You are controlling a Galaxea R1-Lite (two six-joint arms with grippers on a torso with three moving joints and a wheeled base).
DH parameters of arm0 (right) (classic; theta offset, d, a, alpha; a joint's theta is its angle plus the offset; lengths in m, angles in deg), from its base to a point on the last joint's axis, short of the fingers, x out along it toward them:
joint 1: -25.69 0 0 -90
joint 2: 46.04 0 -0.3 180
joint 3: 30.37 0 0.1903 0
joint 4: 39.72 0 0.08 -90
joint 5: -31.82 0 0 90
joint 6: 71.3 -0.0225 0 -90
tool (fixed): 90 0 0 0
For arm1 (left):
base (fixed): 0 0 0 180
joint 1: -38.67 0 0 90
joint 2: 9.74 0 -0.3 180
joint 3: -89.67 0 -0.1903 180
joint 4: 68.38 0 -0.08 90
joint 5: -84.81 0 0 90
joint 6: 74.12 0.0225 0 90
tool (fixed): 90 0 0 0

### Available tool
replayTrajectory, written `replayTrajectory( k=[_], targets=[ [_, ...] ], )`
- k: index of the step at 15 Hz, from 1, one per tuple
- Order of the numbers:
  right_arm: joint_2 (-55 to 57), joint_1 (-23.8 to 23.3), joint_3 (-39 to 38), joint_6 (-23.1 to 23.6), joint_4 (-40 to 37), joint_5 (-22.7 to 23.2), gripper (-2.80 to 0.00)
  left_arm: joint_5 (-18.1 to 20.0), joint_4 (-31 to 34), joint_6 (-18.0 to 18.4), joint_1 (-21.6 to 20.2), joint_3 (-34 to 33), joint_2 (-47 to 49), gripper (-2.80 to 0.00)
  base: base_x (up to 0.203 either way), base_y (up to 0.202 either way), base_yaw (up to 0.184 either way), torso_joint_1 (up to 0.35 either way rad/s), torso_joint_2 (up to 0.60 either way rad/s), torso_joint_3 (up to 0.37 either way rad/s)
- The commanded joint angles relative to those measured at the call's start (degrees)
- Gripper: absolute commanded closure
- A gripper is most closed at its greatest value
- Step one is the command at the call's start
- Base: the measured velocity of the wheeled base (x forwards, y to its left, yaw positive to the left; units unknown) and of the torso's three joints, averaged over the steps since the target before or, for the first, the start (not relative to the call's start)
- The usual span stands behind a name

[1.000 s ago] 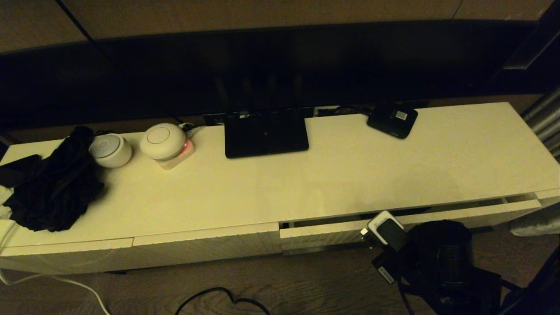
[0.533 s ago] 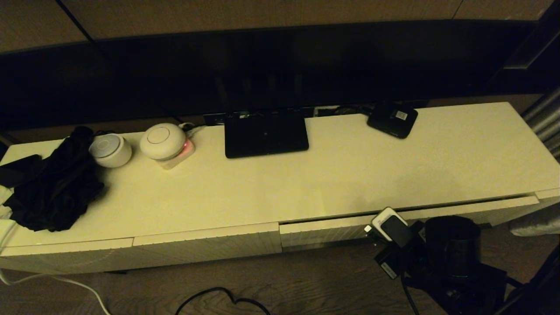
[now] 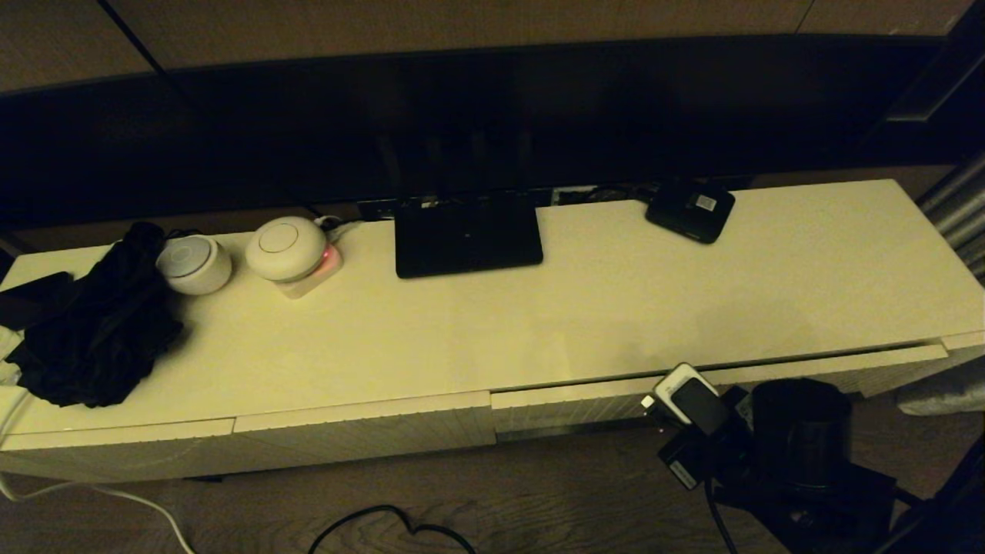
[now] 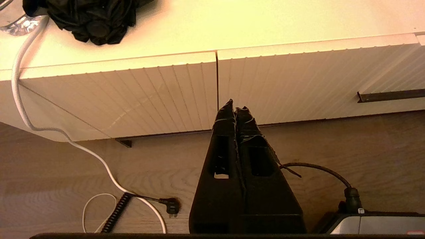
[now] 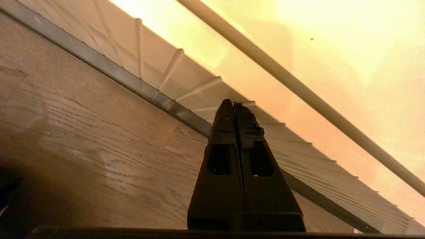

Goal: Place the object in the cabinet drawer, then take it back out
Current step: Close the drawer, then open the drawer

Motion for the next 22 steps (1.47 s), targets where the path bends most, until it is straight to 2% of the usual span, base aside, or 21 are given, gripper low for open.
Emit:
replayTrajectory(
  k=[1,4,14,19,22],
  targets=[
    [-3.17,0.50,-1.33,0.34,-0.31,-0.09,0.00,-0.04,0.00,0.00,-0.01,-0.18,0.00,0.00,0.000,0.000,0.000,0.000,0.00,0.000],
    [-6.76,1.72,-1.93,-0.28,-1.56,-1.36,0.00,-0.04,0.00,0.00,-0.01,-0.18,0.00,0.00,0.000,0.000,0.000,0.000,0.00,0.000],
    [-22.96,1.94,-3.03,-2.86,-15.44,-13.37,0.00,-0.04,0.00,0.00,-0.01,-0.18,0.00,0.00,0.000,0.000,0.000,0.000,0.00,0.000],
    [-30.92,1.18,-0.80,-3.23,-28.88,-15.45,0.00,-0.04,0.00,0.00,-0.01,-0.18,0.00,0.00,0.000,0.000,0.000,0.000,0.00,0.000],
    [-35.37,0.59,0.84,-4.80,-39.59,-17.90,0.00,-0.04,0.00,0.00,-0.01,-0.18,0.00,0.00,0.000,0.000,0.000,0.000,0.00,0.000]
  ],
)
